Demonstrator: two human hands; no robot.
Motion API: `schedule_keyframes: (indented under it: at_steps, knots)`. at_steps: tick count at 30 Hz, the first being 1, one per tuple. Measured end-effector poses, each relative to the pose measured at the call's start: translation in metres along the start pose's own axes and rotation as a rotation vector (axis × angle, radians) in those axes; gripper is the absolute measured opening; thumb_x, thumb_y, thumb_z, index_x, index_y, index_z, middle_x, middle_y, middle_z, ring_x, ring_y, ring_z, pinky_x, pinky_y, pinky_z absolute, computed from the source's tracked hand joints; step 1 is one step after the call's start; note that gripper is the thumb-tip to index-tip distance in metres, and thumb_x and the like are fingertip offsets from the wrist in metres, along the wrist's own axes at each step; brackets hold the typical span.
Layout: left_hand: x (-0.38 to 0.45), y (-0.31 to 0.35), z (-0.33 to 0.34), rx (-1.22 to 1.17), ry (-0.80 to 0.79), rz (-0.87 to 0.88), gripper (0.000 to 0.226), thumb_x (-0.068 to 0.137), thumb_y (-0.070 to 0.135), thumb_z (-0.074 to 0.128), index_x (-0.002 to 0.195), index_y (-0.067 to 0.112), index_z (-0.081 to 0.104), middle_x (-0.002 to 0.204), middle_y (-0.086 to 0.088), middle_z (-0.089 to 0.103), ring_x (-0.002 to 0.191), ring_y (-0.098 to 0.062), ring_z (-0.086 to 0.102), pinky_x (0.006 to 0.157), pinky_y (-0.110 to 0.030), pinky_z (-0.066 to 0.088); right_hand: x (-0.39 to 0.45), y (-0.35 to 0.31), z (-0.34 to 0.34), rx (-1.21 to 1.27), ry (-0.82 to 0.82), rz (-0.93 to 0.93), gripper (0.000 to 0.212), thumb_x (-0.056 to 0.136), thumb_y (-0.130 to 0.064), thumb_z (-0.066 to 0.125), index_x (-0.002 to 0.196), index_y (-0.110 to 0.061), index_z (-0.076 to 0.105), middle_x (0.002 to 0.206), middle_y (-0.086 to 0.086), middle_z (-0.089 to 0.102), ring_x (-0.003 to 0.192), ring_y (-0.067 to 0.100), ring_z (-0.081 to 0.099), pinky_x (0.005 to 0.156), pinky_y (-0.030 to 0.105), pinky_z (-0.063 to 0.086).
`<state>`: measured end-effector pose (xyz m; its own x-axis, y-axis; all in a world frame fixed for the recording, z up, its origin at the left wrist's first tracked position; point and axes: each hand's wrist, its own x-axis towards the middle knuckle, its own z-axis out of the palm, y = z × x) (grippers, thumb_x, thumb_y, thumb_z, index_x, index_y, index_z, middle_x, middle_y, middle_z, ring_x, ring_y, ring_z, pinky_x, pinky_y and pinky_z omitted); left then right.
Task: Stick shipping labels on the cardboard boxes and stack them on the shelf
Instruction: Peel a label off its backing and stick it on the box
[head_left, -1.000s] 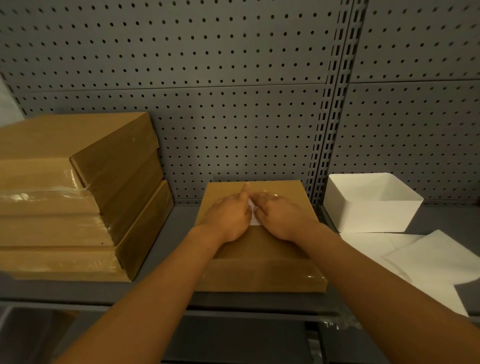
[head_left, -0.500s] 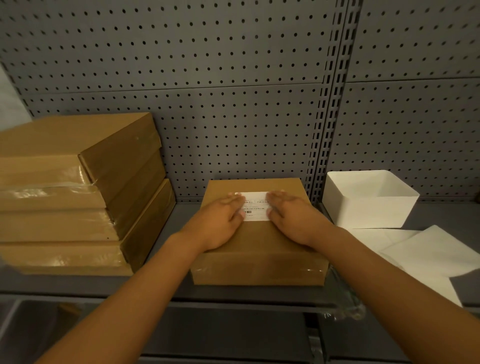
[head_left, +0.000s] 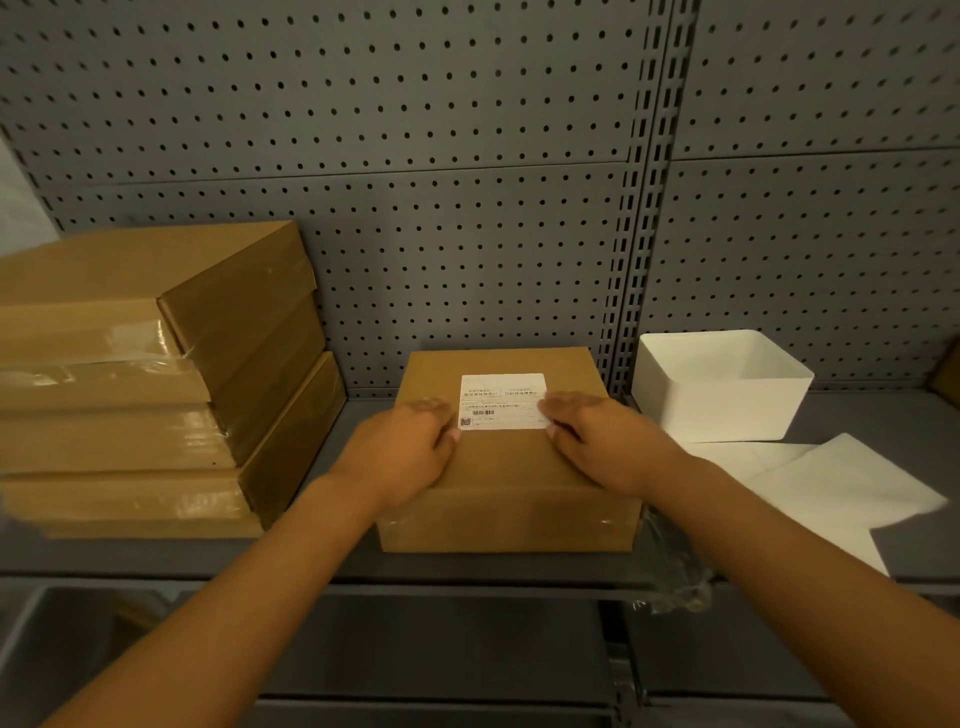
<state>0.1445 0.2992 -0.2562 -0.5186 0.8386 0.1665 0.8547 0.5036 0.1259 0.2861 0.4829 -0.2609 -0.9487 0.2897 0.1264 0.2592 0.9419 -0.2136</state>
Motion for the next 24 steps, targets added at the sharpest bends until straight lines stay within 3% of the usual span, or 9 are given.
schedule_keyframes:
  at_steps: [3,6,10,13,18,21,22,24]
  knots:
    - [-0.006,0.009,0.0,-0.113,-0.068,0.091,0.05,0.1,0.04,0.037,0.147,0.025,0.033,0.154,0.007,0.03,0.142,-0.007,0.025,0.113,-0.023,0.019,-0.009,-0.014,0.003,0.024,0.005,-0.058,0.048,0.101,-0.036,0.034,0.147,-0.019,0.034,0.155,-0.002,0.031,0.142,0.013,0.026,0.116,0.027,0.018]
    - [-0.012,0.012,0.004,-0.054,-0.032,0.085,0.049,0.099,0.045,0.036,0.145,0.031,0.036,0.153,0.013,0.032,0.141,-0.003,0.026,0.111,-0.023,0.025,-0.016,-0.021,0.005,0.009,-0.018,-0.125,0.047,0.101,-0.036,0.033,0.147,-0.023,0.034,0.154,-0.006,0.032,0.143,0.01,0.025,0.116,0.026,0.017]
    - [-0.016,0.004,-0.004,-0.006,0.11,-0.033,0.043,0.099,0.048,0.033,0.128,0.03,0.057,0.14,0.011,0.051,0.121,-0.011,0.053,0.094,-0.03,0.046,-0.027,0.008,-0.006,0.039,0.118,-0.003,0.038,0.1,-0.032,0.039,0.133,-0.023,0.054,0.136,-0.005,0.055,0.125,0.014,0.05,0.106,0.031,0.04]
    - [-0.007,0.021,-0.004,-0.081,0.099,0.023,0.043,0.1,0.045,0.031,0.124,0.024,0.06,0.136,0.005,0.055,0.114,-0.014,0.057,0.089,-0.029,0.048,-0.02,0.0,-0.005,0.076,0.16,-0.018,0.032,0.099,-0.03,0.04,0.119,-0.018,0.062,0.121,-0.002,0.064,0.109,0.018,0.059,0.091,0.035,0.051]
    - [-0.008,0.013,0.001,-0.126,0.134,-0.023,0.039,0.1,0.043,0.036,0.12,0.027,0.065,0.131,0.012,0.059,0.116,-0.007,0.057,0.09,-0.029,0.05,-0.023,0.007,-0.001,0.095,0.109,-0.027,0.039,0.099,-0.032,0.042,0.136,-0.025,0.051,0.143,-0.008,0.049,0.131,0.01,0.044,0.11,0.025,0.032]
    - [-0.005,0.002,0.001,-0.132,0.185,-0.12,0.038,0.098,0.043,0.038,0.106,0.024,0.07,0.098,0.009,0.071,0.083,-0.011,0.064,0.066,-0.027,0.05,-0.022,0.013,-0.003,0.156,0.172,0.075,0.037,0.098,-0.026,0.045,0.132,-0.015,0.055,0.137,0.001,0.055,0.125,0.016,0.049,0.104,0.022,0.034]
    - [0.0,0.0,0.002,-0.137,0.182,-0.171,0.037,0.098,0.042,0.04,0.108,0.02,0.068,0.095,0.002,0.069,0.083,-0.014,0.063,0.066,-0.029,0.049,-0.018,0.013,-0.003,0.183,0.192,0.122,0.035,0.098,-0.024,0.046,0.129,-0.01,0.056,0.135,0.005,0.056,0.122,0.02,0.051,0.101,0.022,0.036]
    - [0.008,-0.002,0.003,-0.214,0.124,-0.291,0.041,0.097,0.039,0.045,0.126,0.013,0.057,0.122,-0.009,0.062,0.108,-0.023,0.058,0.087,-0.034,0.047,-0.01,0.011,-0.004,0.273,0.182,0.236,0.04,0.097,-0.025,0.048,0.133,-0.006,0.049,0.138,0.009,0.05,0.123,0.024,0.048,0.099,0.025,0.036]
